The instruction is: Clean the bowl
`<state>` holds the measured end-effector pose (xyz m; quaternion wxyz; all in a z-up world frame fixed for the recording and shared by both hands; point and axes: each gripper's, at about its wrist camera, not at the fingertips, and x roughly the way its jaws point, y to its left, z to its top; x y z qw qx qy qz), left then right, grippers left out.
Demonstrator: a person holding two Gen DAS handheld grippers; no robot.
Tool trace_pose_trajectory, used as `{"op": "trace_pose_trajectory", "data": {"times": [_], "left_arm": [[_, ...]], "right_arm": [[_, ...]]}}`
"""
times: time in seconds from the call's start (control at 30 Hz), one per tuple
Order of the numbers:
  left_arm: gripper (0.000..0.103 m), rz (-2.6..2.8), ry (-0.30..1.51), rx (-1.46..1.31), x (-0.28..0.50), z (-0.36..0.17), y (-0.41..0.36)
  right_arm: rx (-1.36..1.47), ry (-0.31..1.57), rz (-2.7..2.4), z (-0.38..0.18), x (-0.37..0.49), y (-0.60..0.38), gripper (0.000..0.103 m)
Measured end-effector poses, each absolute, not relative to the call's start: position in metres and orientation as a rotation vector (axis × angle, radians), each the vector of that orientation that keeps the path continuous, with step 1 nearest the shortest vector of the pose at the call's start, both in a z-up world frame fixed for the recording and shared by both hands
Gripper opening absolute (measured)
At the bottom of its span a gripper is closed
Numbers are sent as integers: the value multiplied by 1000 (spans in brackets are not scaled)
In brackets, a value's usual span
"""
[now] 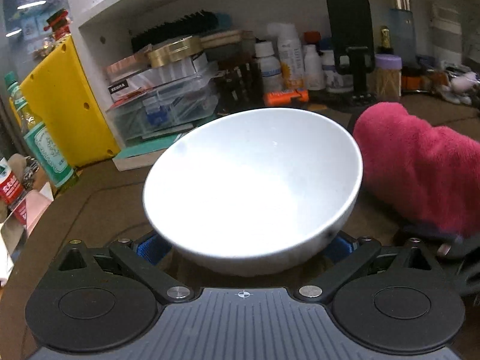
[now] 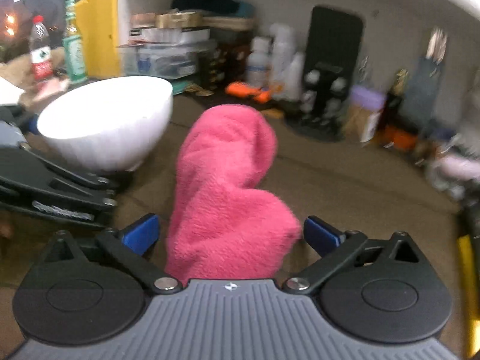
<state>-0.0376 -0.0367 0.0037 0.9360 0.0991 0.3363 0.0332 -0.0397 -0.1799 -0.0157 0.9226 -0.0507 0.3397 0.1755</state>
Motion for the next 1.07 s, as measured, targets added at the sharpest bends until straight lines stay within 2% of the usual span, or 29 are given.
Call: {"op": "trace_pose_trajectory", "data": {"times": [0.17,0.37,1.07], "left_arm": [[103,126,702,38,-42,0,-27],[103,111,715,-20,-44,-2,-17],[103,65,711,-26,-43,-3,-16]], "right_arm": [[-83,705,339,-15,-42,-174,103],[-82,705,332,-15,-43,-173,103],[-82,706,328,-14,-42,-173,103]]}}
